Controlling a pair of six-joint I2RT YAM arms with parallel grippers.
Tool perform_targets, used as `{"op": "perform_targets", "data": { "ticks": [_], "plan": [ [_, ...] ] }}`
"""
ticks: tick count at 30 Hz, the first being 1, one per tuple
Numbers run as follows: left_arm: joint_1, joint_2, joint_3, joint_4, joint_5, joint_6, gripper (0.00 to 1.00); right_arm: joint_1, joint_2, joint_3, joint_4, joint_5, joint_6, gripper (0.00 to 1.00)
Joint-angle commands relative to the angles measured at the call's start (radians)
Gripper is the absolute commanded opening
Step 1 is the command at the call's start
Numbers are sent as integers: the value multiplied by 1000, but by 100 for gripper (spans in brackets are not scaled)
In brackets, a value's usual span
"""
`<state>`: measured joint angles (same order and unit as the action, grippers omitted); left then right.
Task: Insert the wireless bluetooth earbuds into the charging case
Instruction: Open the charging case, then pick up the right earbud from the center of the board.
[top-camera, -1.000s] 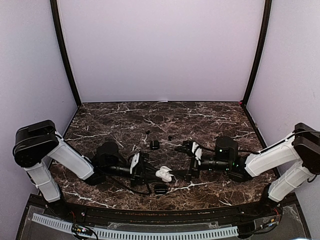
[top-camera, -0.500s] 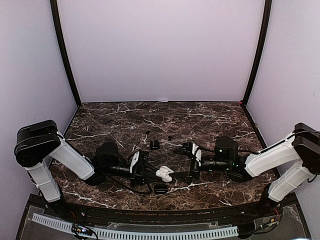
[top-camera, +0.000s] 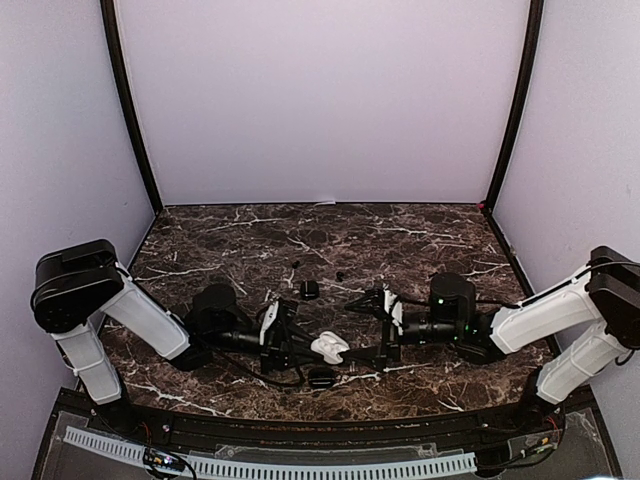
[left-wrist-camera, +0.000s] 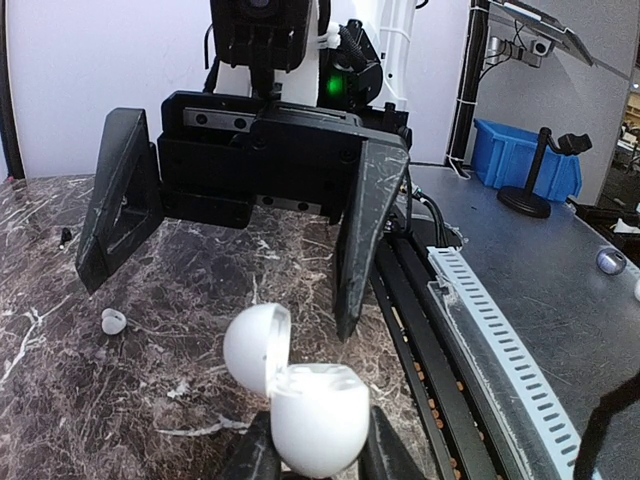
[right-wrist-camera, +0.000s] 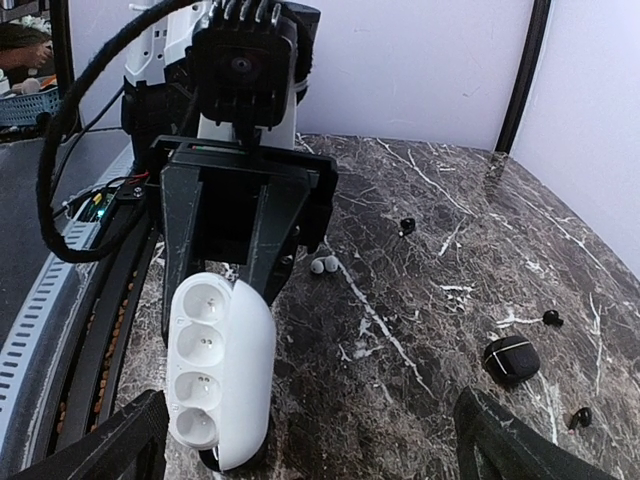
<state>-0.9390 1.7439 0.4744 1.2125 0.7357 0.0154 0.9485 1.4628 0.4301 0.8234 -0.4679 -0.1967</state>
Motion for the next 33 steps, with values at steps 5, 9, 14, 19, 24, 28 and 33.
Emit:
{"op": "perform_targets", "data": {
  "ticks": [5, 9, 14, 19, 24, 28, 33],
  "plan": [
    [44, 2, -23, 120, 35, -57, 24, -13, -127, -61, 90, 59, 43, 99],
    [68, 4, -38, 170, 44, -95, 24, -43, -199, -117, 137, 154, 101, 99],
    [75, 8, -39, 172, 41, -93, 24, -92, -298, -118, 14, 380, 306, 99],
    [75, 9, -39, 171, 42, -88, 24, -127, -366, -46, -299, 492, 429, 78],
    [75, 5, -39, 171, 44, -92, 24, -143, -304, 86, -590, 560, 518, 59],
    [75, 0, -42, 168, 41, -89, 24, -154, -250, 179, -798, 637, 595, 51],
    [75, -4, -42, 161, 37, -82, 24, -219, -224, 179, -865, 579, 686, 33]
  ]
}}
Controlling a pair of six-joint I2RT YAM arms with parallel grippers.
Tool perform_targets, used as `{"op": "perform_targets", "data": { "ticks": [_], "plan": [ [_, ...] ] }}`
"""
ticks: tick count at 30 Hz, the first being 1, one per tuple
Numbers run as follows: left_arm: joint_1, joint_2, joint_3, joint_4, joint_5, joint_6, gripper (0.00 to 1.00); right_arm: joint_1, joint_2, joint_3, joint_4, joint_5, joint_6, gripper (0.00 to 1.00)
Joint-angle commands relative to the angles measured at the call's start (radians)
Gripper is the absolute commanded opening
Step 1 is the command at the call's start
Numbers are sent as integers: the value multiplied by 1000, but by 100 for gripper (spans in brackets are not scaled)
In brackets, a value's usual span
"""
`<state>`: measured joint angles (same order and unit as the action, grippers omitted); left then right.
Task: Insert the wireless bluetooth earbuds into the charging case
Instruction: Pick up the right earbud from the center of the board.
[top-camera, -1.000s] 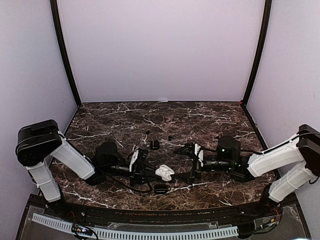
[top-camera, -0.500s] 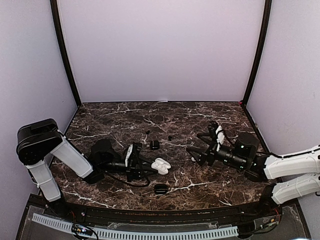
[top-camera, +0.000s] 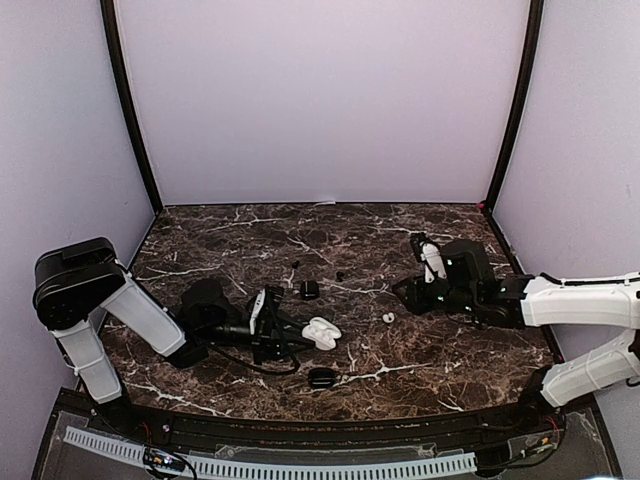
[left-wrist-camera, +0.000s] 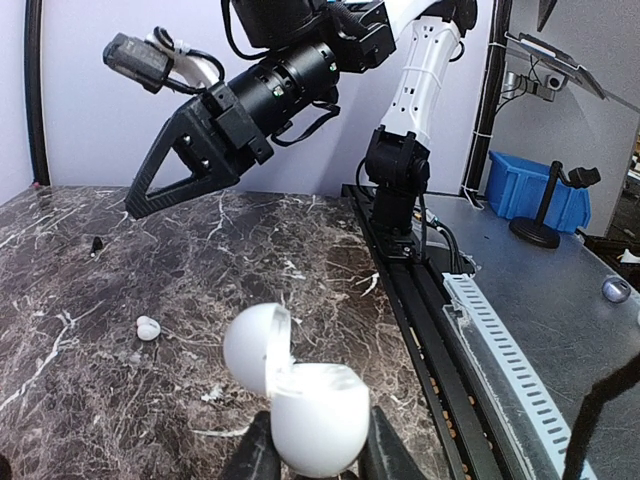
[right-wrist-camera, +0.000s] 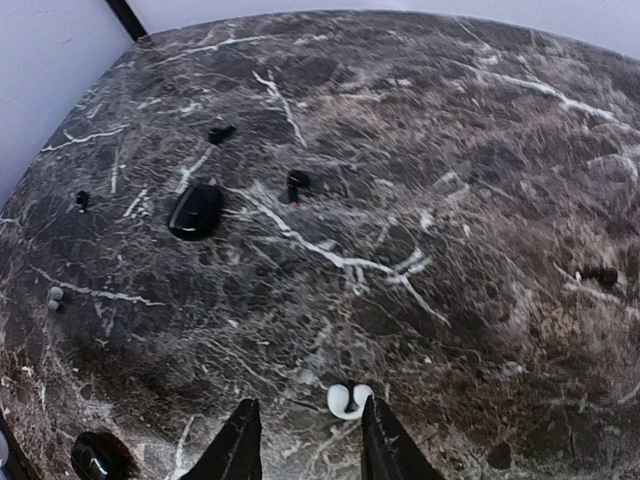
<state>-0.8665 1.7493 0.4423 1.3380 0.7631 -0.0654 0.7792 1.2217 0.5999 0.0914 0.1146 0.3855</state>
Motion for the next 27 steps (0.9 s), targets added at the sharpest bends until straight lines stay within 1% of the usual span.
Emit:
{"op": "perform_targets", "data": {
  "ticks": [1, 3, 7, 12, 15, 17, 23, 27],
  "plan": [
    [3, -10, -9, 32, 9, 1, 24, -63, 27, 4, -135, -31, 123, 33],
    [3, -10, -10, 30, 6, 2, 24, -76, 55, 3, -138, -54, 155, 33],
    [3, -11, -10, 28, 4, 4, 24, -82, 142, 20, -133, -22, 197, 32],
    [3, -14, -9, 17, 2, 7, 24, -84, 242, 54, -94, -74, 220, 32],
    [3, -16, -9, 14, 2, 8, 24, -84, 289, 77, -99, -80, 230, 31],
    [3, -18, -8, 12, 2, 10, 24, -84, 306, 83, -95, -80, 235, 28],
    [3, -19, -8, 12, 2, 10, 24, -84, 340, 93, -82, -92, 234, 27],
    [3, -20, -8, 10, 1, 12, 24, -84, 354, 103, -92, -87, 219, 25]
  ]
}}
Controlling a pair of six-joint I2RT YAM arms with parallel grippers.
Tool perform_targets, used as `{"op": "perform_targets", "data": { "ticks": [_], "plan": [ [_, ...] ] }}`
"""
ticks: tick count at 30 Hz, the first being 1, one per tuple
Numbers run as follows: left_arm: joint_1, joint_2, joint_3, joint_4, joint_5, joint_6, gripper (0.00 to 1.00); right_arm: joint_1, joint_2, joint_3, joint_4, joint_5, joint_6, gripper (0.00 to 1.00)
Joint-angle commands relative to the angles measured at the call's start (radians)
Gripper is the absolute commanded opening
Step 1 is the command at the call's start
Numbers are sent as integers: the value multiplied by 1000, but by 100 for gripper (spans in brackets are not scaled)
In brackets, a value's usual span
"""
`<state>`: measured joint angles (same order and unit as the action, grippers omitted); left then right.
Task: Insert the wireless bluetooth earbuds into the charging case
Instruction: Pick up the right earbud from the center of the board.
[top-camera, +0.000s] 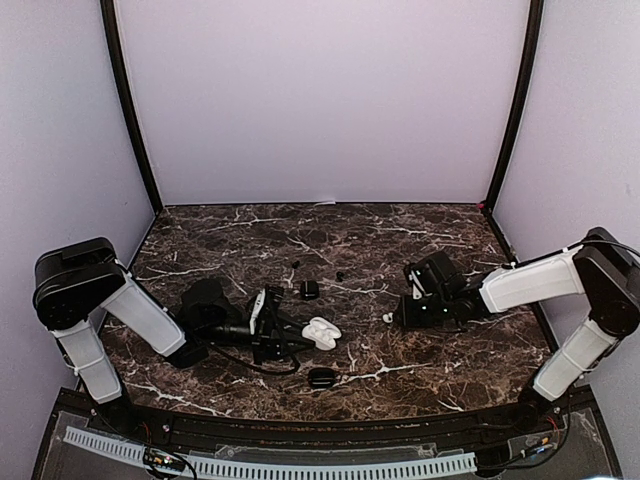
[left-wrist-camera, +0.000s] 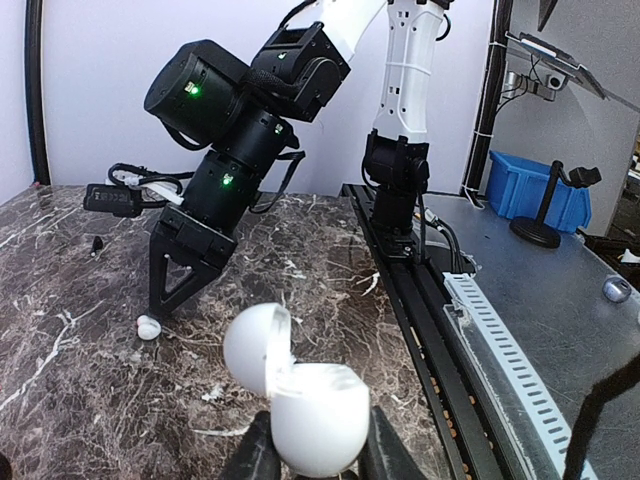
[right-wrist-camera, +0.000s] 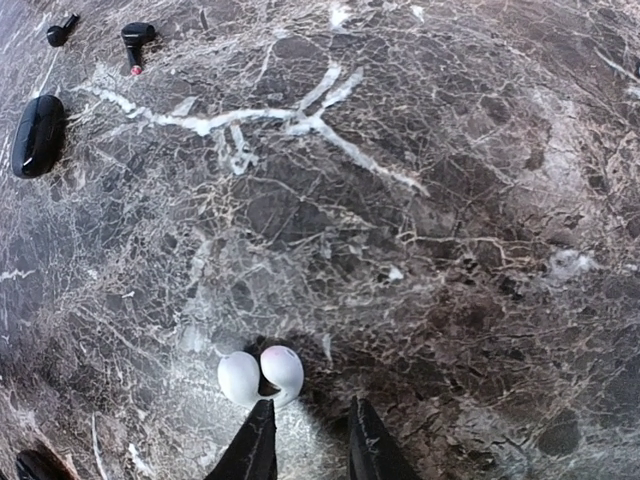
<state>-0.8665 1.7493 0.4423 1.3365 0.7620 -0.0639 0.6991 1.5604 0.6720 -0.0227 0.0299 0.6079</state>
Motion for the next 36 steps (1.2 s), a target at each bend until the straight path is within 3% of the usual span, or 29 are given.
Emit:
{"op": "perform_targets", "data": {
  "ticks": [1, 11, 15, 19, 27, 36],
  "plan": [
    [3, -22, -8, 13, 2, 10, 24, -4, 15, 33, 18, -2, -12, 24],
    [3, -20, -10, 18, 2, 6, 24, -1, -138, -4, 24, -36, -366, 23],
    [3, -21, -12, 20, -2, 7, 24, 17, -235, -70, 137, -108, -614, 42],
    [3, -24, -14, 21, -3, 9, 24, 59, -304, -79, 62, -191, -967, 47],
    [3, -19, -17, 30, -7, 9, 24, 139, -198, -43, 33, 66, -1153, 30],
    [3, -33, -24, 34, -8, 7, 24, 147, -125, -60, 60, 159, -1224, 21]
  ]
}}
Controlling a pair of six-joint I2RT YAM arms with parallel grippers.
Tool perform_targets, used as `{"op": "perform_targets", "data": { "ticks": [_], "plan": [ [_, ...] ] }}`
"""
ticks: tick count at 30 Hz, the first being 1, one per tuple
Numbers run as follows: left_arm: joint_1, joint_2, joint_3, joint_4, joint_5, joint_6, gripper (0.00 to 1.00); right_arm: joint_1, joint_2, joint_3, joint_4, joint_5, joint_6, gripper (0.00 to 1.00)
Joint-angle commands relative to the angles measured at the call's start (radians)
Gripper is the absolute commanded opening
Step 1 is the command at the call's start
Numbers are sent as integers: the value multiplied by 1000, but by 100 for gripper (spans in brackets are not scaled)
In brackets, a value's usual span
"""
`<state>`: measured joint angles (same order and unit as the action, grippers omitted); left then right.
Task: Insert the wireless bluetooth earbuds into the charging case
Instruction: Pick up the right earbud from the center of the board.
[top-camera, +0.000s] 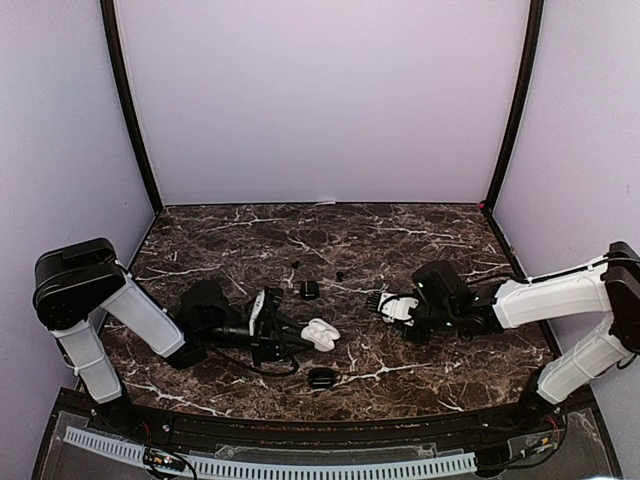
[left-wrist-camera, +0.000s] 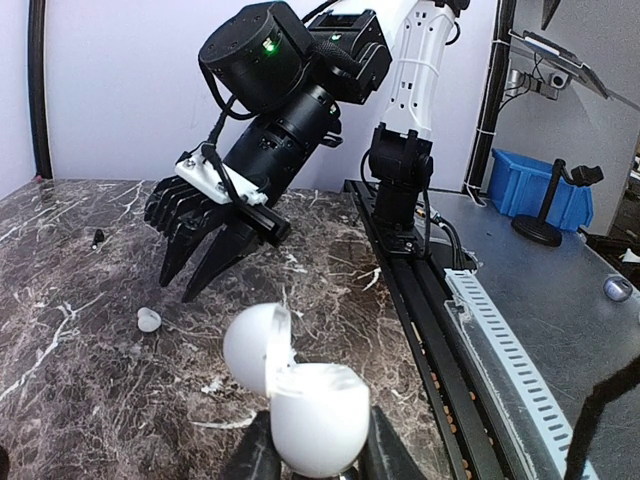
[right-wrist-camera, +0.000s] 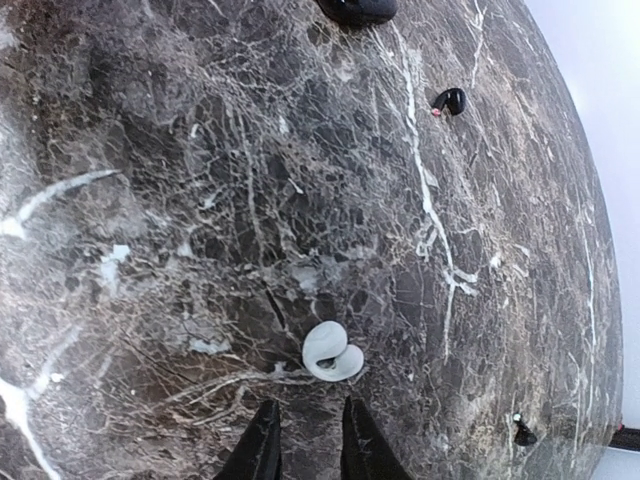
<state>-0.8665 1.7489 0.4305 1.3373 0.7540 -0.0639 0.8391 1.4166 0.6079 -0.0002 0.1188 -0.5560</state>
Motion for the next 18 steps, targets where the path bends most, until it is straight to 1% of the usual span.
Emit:
{"op": "perform_targets", "data": {
  "ticks": [1, 6, 18],
  "plan": [
    [3, -32, -12, 34, 1, 8, 24, 7, 35, 14, 27, 71, -67, 19],
    [3, -41, -17, 33, -4, 13, 24, 7, 113, 54, -17, 91, -87, 13],
    [3, -50, -19, 25, -8, 22, 24, 6, 175, 74, 4, 80, -121, 14]
  ]
}}
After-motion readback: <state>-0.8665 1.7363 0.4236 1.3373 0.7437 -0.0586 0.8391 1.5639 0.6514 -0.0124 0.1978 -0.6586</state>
